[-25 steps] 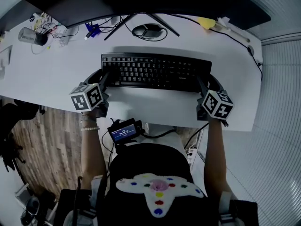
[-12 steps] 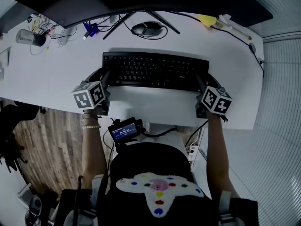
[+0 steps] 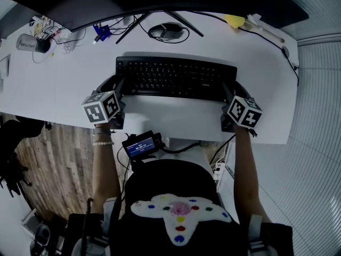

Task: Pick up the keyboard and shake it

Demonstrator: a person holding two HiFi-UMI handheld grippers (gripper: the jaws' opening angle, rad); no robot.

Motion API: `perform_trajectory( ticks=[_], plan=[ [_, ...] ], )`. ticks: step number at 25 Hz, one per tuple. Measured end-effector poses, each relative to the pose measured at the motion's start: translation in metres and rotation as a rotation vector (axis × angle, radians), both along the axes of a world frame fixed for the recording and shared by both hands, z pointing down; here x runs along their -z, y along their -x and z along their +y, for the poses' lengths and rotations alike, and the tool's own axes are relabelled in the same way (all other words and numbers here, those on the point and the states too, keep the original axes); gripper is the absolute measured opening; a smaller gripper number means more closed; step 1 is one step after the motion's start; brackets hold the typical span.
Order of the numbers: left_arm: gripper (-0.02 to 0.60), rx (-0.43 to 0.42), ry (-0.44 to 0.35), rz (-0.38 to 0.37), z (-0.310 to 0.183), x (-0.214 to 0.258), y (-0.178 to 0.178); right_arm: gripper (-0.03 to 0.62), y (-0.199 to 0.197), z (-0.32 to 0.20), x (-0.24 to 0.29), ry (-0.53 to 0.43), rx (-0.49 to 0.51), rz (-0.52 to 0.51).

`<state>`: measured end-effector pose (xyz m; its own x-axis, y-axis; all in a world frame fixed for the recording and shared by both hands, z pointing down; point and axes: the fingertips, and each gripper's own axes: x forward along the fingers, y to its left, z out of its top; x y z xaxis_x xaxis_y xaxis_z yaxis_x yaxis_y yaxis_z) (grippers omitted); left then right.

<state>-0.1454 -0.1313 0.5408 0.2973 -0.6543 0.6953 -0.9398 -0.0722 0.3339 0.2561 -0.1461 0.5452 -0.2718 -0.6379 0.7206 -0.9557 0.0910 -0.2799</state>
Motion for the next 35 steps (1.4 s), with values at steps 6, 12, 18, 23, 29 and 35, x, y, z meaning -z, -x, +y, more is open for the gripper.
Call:
perform_trajectory(
  ticks=[6, 12, 18, 23, 29, 35],
  plan=[
    [0.178, 0.012, -0.066, -0.070, -0.001, 0.016, 0.000, 0.275, -0.002, -0.001, 0.013, -0.074, -0.018, 0.143],
    [0.026, -0.020, -0.225, -0.194, -0.005, 0.064, 0.000, 0.088, 0.017, 0.002, 0.056, -0.226, 0.067, 0.283],
    [0.018, -0.099, -0.336, -0.203, 0.003, 0.110, -0.022, 0.049, 0.048, 0.012, 0.107, -0.336, 0.091, 0.224],
    [0.017, -0.163, -0.402, -0.215, 0.017, 0.142, -0.045, 0.049, 0.068, 0.025, 0.146, -0.423, 0.126, 0.186],
    [0.017, -0.227, -0.472, -0.219, 0.033, 0.177, -0.065, 0.048, 0.088, 0.043, 0.183, -0.499, 0.159, 0.137],
    [0.017, -0.310, -0.543, -0.238, 0.053, 0.209, -0.089, 0.048, 0.102, 0.064, 0.217, -0.571, 0.201, 0.098]
  ],
)
